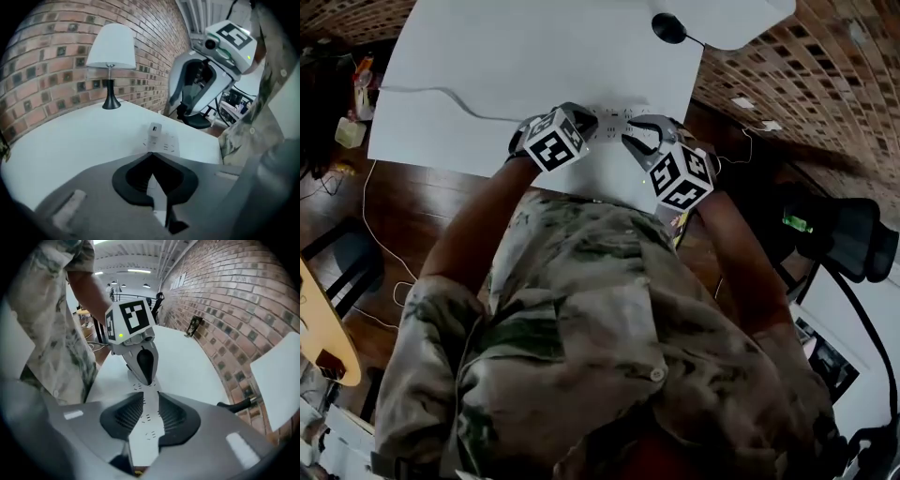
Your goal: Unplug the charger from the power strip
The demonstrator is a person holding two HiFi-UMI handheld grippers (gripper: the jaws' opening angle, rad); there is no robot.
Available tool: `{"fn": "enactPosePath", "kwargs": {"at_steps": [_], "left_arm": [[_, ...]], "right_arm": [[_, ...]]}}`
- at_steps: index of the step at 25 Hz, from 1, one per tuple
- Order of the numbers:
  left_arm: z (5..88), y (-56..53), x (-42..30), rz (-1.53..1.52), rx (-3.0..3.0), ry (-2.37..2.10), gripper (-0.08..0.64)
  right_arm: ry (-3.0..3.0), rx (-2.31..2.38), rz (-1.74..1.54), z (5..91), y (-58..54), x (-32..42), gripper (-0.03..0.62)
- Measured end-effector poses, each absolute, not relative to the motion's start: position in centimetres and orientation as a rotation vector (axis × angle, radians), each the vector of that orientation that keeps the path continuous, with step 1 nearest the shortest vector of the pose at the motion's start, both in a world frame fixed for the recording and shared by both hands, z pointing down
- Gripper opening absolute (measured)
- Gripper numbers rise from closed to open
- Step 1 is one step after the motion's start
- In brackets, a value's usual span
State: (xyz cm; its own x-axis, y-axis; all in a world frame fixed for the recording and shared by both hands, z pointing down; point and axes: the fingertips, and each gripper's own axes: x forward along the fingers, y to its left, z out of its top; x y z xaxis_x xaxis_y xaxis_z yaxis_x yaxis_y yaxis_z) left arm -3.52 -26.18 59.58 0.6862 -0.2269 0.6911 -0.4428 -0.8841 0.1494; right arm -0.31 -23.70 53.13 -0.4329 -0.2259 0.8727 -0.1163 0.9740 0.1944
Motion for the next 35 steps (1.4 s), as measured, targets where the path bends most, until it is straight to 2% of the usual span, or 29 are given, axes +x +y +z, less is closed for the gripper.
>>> {"fn": "enactPosePath", "kwargs": {"at_steps": [3,9,18,31,35], "left_arm": [[60.3,-26.1,-3.3,1.063,2.626,-0.463,0.002],[59.6,-25.7,-3.5,0.922,2.703,-0.469,0.0],[59.7,-25.9,-3.3,0.91,2.723,-0.431,-0.002],[59.8,-25.8,-3.2,0.893,2.661,-0.376,-0.003],[59.8,-26.2,-3.2,0.902,2.656,-0.361,-0.003]], "right_arm": [[-1.958,0.123,-0.174,55.2,-25.0,-1.3,0.114],[-1.793,-0.121,-0.172,58.2,-25.6,-1.8,0.135],[-1.669,-0.25,-0.142,60.6,-25.2,-2.1,0.107],[-1.662,-0.235,-0.134,60.2,-25.0,-2.1,0.103],[-1.774,-0.179,-0.075,54.5,-27.0,-3.9,0.103]]}}
